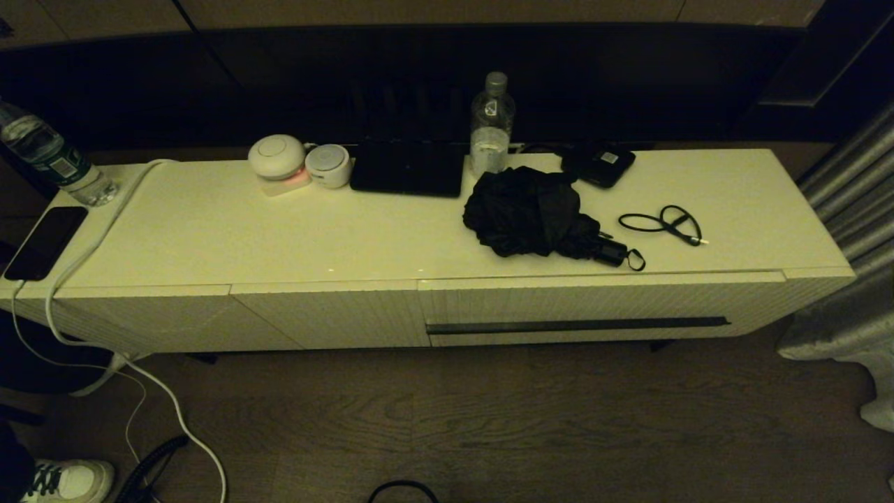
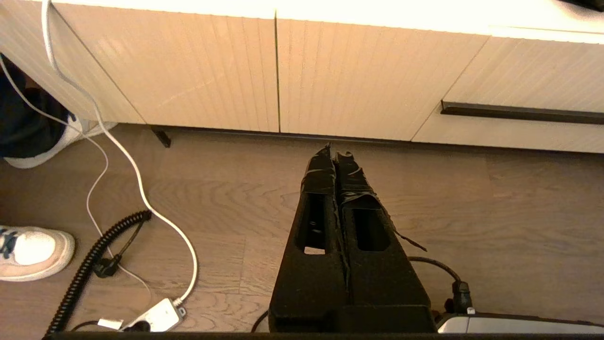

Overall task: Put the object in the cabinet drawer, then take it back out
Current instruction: Open the drawer

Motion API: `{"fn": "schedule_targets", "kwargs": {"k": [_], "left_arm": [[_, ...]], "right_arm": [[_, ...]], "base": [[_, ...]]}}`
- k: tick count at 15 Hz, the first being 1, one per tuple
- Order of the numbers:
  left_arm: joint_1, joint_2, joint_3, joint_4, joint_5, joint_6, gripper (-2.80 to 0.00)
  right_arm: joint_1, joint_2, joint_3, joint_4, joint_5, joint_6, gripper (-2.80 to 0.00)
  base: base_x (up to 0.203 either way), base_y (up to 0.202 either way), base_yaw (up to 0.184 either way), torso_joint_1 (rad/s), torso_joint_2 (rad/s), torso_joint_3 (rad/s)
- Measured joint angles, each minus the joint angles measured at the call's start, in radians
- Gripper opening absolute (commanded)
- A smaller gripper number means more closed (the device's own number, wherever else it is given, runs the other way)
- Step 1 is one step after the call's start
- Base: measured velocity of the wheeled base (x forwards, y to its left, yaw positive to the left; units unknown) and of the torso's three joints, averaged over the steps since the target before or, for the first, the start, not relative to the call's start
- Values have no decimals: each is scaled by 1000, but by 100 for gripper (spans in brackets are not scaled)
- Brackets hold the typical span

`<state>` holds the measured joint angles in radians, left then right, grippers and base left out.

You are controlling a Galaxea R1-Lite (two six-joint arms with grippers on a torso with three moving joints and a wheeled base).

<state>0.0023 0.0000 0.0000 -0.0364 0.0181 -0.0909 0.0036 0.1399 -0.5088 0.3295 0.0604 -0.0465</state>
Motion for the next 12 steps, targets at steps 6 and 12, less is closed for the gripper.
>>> {"fn": "schedule_targets", "kwargs": {"k": [6, 12], "left_arm": [[0, 0, 0, 0, 0, 0, -280], [0, 0, 0, 0, 0, 0, -280]], "right_arm": [[-8, 404, -308, 85, 45, -519, -280], [6, 761, -368, 49, -21, -1214, -280]], "base": [[0, 0, 0, 0, 0, 0], [0, 0, 0, 0, 0, 0]]}}
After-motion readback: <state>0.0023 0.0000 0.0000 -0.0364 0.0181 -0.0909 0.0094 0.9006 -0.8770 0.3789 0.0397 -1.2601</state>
